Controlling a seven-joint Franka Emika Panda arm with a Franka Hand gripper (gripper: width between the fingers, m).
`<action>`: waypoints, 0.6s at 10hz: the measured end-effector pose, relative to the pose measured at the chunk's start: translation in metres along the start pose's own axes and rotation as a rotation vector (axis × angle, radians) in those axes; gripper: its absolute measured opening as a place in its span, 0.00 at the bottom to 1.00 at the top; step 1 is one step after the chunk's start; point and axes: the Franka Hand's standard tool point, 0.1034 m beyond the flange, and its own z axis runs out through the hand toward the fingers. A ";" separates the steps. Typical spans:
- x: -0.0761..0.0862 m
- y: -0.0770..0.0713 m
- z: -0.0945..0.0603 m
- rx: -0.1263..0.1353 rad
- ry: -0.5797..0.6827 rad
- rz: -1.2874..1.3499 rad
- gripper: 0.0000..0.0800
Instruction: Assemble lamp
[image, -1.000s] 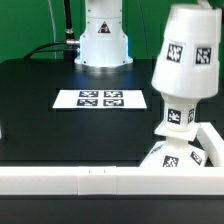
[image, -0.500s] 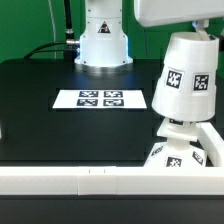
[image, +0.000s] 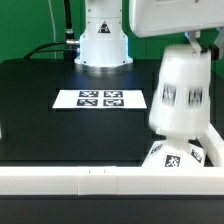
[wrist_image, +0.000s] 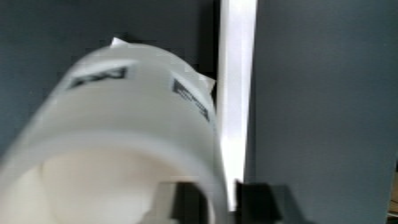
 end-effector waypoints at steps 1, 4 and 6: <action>0.000 0.000 0.001 0.000 -0.001 0.001 0.33; 0.000 0.001 0.000 0.000 -0.001 0.001 0.75; -0.008 -0.003 -0.012 -0.028 -0.032 -0.002 0.85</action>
Offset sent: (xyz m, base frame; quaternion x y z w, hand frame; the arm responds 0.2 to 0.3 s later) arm -0.0072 -0.0061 0.0043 -0.0123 -0.0122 -0.0099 0.9998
